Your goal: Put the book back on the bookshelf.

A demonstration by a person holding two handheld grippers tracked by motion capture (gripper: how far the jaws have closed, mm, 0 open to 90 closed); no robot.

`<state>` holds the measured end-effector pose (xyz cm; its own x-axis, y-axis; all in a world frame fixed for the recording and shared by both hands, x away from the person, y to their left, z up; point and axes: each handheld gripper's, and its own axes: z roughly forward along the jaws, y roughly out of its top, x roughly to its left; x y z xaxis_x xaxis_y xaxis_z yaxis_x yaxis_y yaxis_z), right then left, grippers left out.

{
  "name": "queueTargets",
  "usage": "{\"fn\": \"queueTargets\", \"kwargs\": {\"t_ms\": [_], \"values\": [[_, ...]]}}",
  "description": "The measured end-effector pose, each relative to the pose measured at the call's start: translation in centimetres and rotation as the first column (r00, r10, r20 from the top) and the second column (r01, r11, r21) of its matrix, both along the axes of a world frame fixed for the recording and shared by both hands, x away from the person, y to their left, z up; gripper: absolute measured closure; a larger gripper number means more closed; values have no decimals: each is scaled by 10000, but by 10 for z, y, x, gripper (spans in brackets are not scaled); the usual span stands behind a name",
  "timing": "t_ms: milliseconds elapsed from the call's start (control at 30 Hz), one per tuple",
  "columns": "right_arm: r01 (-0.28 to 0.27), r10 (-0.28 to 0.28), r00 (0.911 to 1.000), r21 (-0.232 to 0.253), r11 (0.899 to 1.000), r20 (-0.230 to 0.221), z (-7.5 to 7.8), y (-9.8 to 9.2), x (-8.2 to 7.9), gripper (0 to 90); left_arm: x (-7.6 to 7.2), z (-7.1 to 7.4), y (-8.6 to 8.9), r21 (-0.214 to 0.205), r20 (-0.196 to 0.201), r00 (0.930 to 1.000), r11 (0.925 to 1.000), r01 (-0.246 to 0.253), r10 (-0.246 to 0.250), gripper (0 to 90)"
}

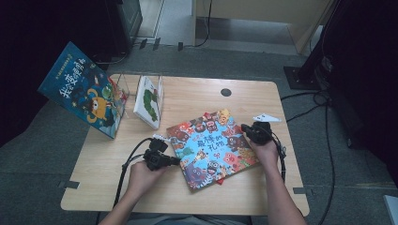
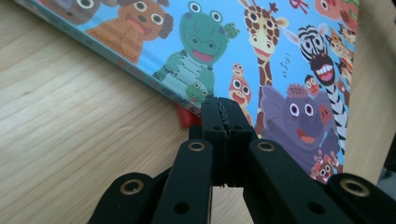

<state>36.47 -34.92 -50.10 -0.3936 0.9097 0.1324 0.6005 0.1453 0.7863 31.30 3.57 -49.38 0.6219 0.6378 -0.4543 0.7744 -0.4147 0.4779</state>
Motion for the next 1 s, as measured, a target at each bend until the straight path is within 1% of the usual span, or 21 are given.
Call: {"fn": "queueTargets", "kwargs": {"t_ms": [67, 133, 233, 300, 367, 433, 500, 567, 633, 700, 733, 933, 1000], "values": [[25, -25, 10000, 1, 10000, 24, 0, -2, -3, 900, 0, -1, -5, -109, -39, 10000, 9999, 10, -10, 900], [35, -35, 10000, -36, 10000, -46, 1, -4, -6, 900, 1, -1, -10, -80, 8, 9999, 9999, 103, -103, 900], [48, -48, 10000, -71, 10000, -12, 1, -6, -11, 900, 1, 0, -16, -59, 20, 9999, 9999, 130, -130, 900], [35, -35, 10000, -102, 9999, -43, 0, -7, -15, 900, 2, 0, -21, -129, 61, 9999, 9998, 139, -138, 900], [32, -33, 10000, -133, 9999, -57, 0, -9, -19, 900, 3, -1, -24, -231, 19, 9998, 9995, 211, -211, 900], [15, -16, 9999, -119, 9999, -117, 0, -11, -23, 900, 4, -1, -27, -325, -45, 9996, 9991, 289, -290, 900], [29, -31, 9997, -129, 9999, -227, -1, -13, -27, 900, 8, 1, -27, -289, -45, 9994, 9990, 350, -352, 900], [10, -15, 9997, -177, 9998, -258, -2, -15, -32, 900, 14, 4, -24, -219, 46, 9994, 9991, 355, -354, 900], [10, -16, 9995, -228, 9997, -300, -2, -17, -38, 900, 20, 8, -19, -287, 40, 9996, 9992, 277, -276, 900], [10, -18, 9995, -266, 9996, -321, -2, -19, -43, 900, 26, 12, -13, -141, 155, 9996, 9996, 225, -223, 900], [33, -41, 9995, -262, 9997, -328, -2, -20, -46, 900, 29, 14, -11, -140, 146, 9998, 9998, 147, -145, 900], [80, -87, 9996, -269, 9996, -272, -3, -23, -60, 900, 46, 22, 4, -265, 293, 9993, 9994, -239, 247, 886], [74, -82, 9996, -300, 9995, -272, -3, -24, -65, 900, 51, 24, 8, -424, 191, 9992, 9985, -343, 351, 900]]}}
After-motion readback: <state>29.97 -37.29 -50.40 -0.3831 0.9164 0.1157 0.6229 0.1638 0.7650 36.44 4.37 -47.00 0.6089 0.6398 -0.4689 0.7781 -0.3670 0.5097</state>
